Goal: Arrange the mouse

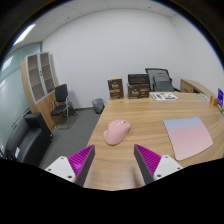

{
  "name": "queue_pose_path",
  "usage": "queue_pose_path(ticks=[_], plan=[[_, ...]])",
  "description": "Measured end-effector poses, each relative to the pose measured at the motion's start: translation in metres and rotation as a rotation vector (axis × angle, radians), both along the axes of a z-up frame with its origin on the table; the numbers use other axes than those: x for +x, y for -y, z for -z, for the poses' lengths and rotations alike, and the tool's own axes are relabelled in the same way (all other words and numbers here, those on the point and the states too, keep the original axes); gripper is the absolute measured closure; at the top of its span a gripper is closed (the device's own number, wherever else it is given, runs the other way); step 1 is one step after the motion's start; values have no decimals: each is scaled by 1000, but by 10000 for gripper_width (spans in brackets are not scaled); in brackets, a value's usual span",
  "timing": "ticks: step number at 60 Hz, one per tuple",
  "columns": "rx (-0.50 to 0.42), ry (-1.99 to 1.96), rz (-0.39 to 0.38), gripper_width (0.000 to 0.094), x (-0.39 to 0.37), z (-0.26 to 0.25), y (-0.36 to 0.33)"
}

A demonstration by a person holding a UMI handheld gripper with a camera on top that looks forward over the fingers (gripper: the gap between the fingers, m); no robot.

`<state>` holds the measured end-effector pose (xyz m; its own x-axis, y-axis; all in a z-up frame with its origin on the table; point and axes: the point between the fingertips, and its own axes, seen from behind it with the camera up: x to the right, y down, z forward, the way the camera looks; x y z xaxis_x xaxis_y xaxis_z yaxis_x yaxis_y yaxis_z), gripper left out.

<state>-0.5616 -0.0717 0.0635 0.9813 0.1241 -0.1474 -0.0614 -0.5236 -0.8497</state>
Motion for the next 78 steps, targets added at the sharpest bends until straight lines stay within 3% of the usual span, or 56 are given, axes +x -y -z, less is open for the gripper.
queue_pose_path(ticks=[24, 34, 51, 64, 67, 78], plan=[[-67, -58, 31, 115, -17, 54, -129], [-73, -32, -13, 154, -28, 63, -161], [-77, 95, -52, 419, -31, 73, -174], [-144, 82, -35, 491, -34, 72, -168], [-149, 23, -11, 491, -38, 55, -163], [68, 30, 22, 490, -20, -89, -146]])
